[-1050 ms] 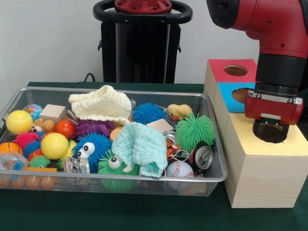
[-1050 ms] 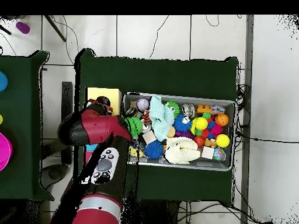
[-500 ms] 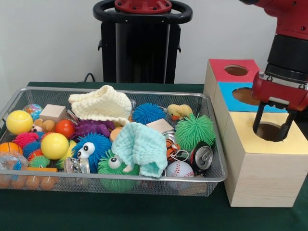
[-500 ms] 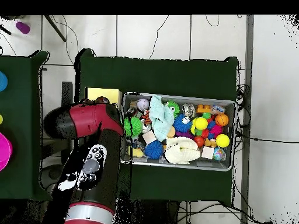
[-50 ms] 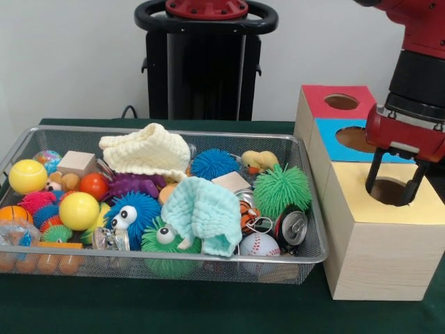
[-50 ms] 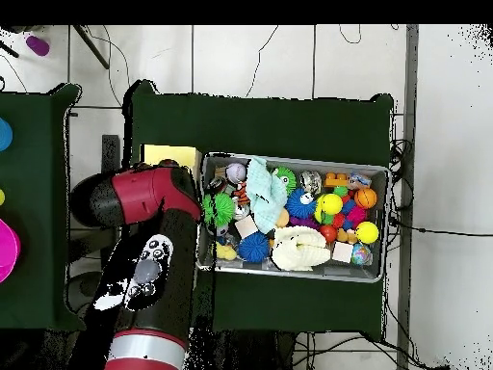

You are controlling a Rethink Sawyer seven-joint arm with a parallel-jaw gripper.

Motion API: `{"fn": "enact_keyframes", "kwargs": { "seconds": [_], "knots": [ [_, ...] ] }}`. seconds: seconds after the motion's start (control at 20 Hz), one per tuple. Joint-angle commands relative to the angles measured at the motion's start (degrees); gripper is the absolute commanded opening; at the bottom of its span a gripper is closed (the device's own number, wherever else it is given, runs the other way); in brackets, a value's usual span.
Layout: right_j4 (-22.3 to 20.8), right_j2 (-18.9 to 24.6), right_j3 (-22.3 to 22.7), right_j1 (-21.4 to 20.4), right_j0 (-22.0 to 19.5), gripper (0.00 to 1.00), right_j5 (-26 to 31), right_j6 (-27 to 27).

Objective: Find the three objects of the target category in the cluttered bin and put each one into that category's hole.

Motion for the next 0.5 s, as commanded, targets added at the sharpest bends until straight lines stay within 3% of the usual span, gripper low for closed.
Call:
{"fn": "enact_keyframes", "kwargs": {
  "seconds": [0.05, 0.2, 0.5],
  "knots": [
    [-4.25, 1.35, -2.62, -1.94, -1.87, 1.0, 6.33, -3.13],
    [-3.11, 2.78, -2.29, -2.13, -2.76, 1.0, 6.45, -3.05],
    [-1.64, 8.98, 3.39, -3.74, -6.66, 1.0, 5.26, -6.28]
  ]
}}
